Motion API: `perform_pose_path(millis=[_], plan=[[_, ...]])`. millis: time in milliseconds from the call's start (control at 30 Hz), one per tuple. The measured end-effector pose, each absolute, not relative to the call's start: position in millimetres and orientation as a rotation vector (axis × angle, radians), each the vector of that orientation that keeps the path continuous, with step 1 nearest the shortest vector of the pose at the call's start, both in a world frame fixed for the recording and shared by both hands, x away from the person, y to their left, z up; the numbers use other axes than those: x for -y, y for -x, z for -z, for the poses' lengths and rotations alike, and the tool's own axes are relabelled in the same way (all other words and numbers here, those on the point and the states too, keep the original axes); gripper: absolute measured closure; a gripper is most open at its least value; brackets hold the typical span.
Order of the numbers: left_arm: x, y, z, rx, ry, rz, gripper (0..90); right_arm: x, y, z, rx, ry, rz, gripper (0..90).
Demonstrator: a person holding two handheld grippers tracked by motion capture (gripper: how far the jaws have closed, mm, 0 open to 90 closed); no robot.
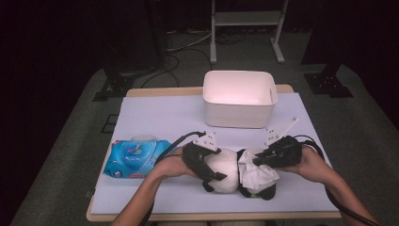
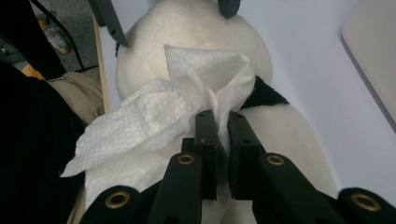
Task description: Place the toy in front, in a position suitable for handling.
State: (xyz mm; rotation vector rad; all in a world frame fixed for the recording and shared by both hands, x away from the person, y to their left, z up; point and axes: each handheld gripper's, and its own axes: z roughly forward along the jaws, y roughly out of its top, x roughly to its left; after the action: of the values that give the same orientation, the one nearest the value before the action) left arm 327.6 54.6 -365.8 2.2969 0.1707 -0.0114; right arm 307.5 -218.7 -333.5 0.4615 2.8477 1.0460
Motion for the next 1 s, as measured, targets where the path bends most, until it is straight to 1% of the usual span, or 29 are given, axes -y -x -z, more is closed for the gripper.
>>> perform_pose_path(millis=[200, 300, 433, 667, 867, 900, 967, 1000], plan=[[-58.0, -329.7, 370.8, -0.216, -2.312, 0.029, 4.4, 224.3, -302.3, 337.5, -2.841, -0.472, -1.068, 83.4], [-58.1, -331.3, 375.7, -0.246, -2.305, 0.063, 2.9, 225.6, -301.2, 339.2, -2.847, -0.478, -1.073, 83.4], [-55.0, -332.5, 380.2, -0.262, -2.311, 0.07, 0.0, 225.3, -301.7, 340.4, -2.854, -0.472, -1.068, 83.5], [-45.6, -332.4, 386.2, -0.247, -2.351, 0.086, 0.0, 222.3, -302.7, 341.9, -2.875, -0.469, -1.041, 83.5], [-39.6, -330.4, 389.4, -0.227, -2.368, 0.057, 0.0, 217.6, -304.1, 344.1, -2.888, -0.466, -1.029, 83.7], [-40.5, -329.8, 389.2, -0.22, -2.362, 0.051, 1.4, 216.9, -304.6, 344.1, -2.889, -0.467, -1.034, 83.7], [-43.5, -330.5, 387.5, -0.22, -2.354, 0.041, 9.6, 215.9, -306.1, 343.9, -2.888, -0.461, -1.037, 83.6], [-45.3, -330.5, 386.3, -0.211, -2.351, 0.039, 12.3, 215.6, -306.3, 343.3, -2.887, -0.462, -1.037, 83.6]])
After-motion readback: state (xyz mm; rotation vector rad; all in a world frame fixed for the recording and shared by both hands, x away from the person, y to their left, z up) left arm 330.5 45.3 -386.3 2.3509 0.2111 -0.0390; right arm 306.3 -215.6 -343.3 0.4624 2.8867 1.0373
